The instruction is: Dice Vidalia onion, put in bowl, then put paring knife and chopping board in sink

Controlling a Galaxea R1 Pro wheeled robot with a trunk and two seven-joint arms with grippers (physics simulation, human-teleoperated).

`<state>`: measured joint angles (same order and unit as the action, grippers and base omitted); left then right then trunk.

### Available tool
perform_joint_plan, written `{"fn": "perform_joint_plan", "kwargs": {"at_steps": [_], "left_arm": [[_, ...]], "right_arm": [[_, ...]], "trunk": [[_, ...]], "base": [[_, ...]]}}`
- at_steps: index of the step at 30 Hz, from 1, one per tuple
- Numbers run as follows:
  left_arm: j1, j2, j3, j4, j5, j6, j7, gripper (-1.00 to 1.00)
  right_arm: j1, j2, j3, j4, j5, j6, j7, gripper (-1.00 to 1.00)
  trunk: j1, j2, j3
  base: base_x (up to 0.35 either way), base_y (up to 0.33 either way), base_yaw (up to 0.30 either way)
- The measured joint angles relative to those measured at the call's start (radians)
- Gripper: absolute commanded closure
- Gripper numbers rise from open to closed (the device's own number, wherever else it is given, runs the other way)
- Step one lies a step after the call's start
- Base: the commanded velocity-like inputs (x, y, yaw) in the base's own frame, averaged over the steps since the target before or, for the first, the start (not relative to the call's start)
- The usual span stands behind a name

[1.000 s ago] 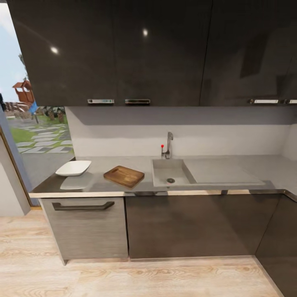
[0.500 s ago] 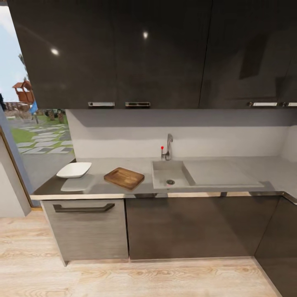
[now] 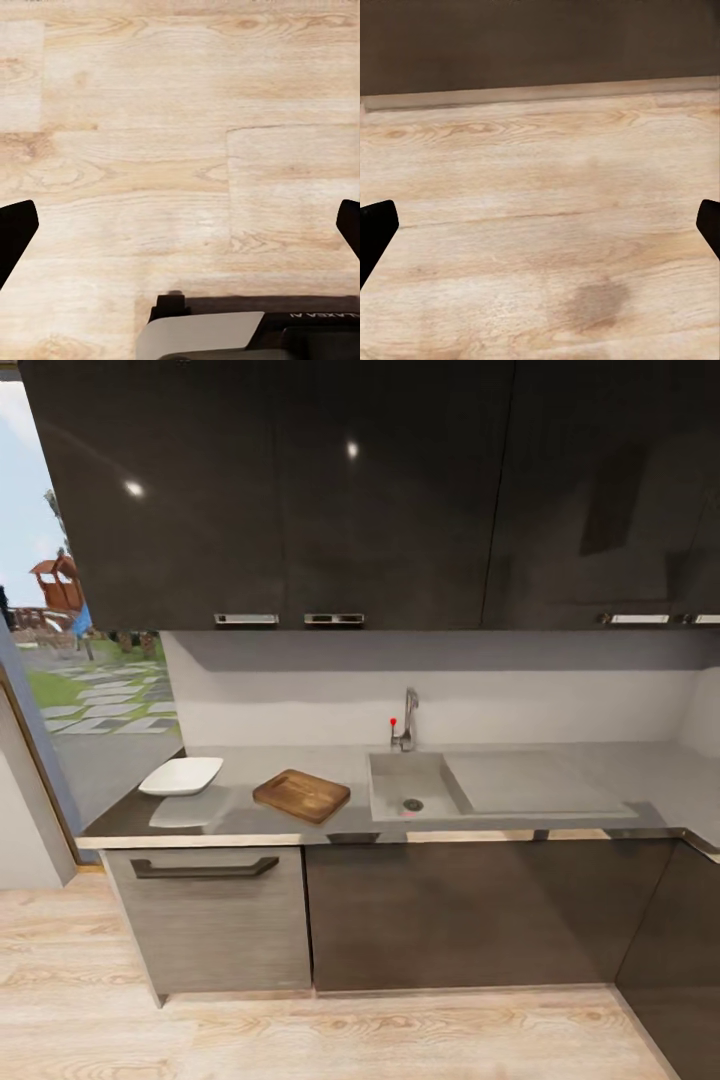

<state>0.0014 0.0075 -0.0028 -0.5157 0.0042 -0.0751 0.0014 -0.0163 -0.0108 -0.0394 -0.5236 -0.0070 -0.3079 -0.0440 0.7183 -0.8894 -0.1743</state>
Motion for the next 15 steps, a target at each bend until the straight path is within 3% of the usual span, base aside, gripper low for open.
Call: {"fn": "perform_joint_plan", "kwargs": {"at_steps": [15], "left_arm": [[0.000, 0.000, 0.000, -0.001, 0.000, 0.000, 0.000, -1.00]], "right_arm": [[0.000, -0.001, -0.001, 0.000, 0.000, 0.000, 0.000, -1.00]], "trunk": [[-0.058, 0.105, 0.047]], "base": [[0.000, 0.000, 0.000]]}}
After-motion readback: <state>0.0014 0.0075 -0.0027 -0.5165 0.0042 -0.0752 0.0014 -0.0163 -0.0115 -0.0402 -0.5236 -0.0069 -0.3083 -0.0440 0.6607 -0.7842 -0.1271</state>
